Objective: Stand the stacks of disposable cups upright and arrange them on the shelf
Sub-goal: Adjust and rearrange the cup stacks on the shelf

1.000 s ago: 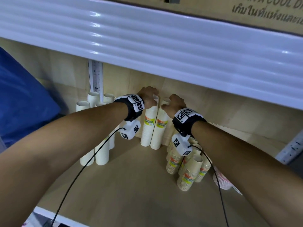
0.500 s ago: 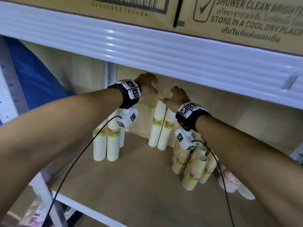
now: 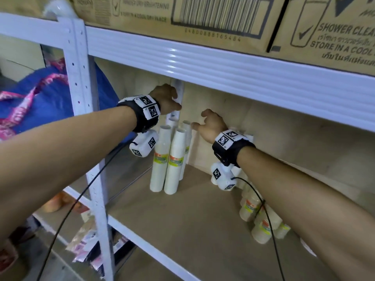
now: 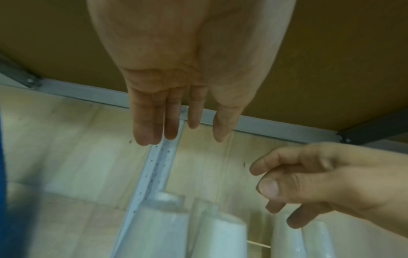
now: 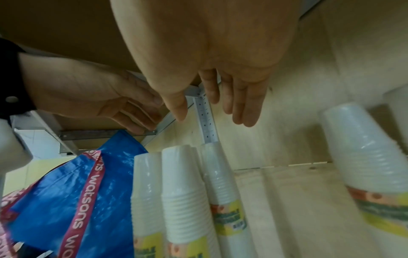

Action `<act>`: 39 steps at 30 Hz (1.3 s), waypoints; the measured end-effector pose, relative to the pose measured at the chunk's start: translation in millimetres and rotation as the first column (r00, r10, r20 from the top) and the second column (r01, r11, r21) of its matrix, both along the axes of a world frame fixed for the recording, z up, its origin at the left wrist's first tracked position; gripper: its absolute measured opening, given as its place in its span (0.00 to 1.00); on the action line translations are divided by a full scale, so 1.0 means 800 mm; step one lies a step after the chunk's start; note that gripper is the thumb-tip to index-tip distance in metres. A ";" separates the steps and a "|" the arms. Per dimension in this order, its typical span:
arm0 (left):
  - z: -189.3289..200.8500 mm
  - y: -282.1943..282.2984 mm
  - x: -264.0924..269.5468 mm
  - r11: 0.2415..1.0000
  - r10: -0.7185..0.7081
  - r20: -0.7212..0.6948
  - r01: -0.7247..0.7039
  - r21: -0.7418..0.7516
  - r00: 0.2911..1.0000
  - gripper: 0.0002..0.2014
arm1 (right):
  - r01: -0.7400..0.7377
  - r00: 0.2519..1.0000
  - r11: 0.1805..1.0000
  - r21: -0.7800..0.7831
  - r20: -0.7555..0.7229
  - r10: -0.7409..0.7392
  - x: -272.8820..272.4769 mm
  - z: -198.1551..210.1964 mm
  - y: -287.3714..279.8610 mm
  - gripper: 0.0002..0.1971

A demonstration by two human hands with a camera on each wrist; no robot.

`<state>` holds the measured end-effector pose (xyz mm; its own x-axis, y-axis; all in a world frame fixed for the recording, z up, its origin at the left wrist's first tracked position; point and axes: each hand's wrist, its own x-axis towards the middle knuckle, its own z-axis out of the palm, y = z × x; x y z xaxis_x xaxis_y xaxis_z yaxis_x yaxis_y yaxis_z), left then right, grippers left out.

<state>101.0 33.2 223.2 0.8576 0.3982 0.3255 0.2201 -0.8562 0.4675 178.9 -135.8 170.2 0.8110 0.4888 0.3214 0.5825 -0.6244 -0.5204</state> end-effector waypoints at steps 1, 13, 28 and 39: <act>-0.007 0.004 -0.005 1.000 0.014 -0.021 -0.014 -0.009 1.000 0.27 | -0.016 1.000 1.000 0.003 -0.018 0.016 -0.004 -0.004 0.007 0.34; -0.073 0.023 -0.028 0.976 -0.002 -0.157 -0.032 -0.215 0.988 0.26 | -0.035 0.995 0.999 -0.011 -0.097 0.034 -0.026 -0.041 0.045 0.33; -0.099 0.023 -0.014 0.938 -0.110 -0.133 0.059 -0.342 0.985 0.18 | -0.052 0.992 0.998 0.032 -0.117 0.055 -0.031 -0.059 0.039 0.26; -0.071 -0.037 0.025 0.934 -0.239 -0.139 0.188 -0.304 0.961 0.21 | 0.096 0.991 0.995 0.012 -0.090 -0.095 -0.010 -0.034 -0.031 0.22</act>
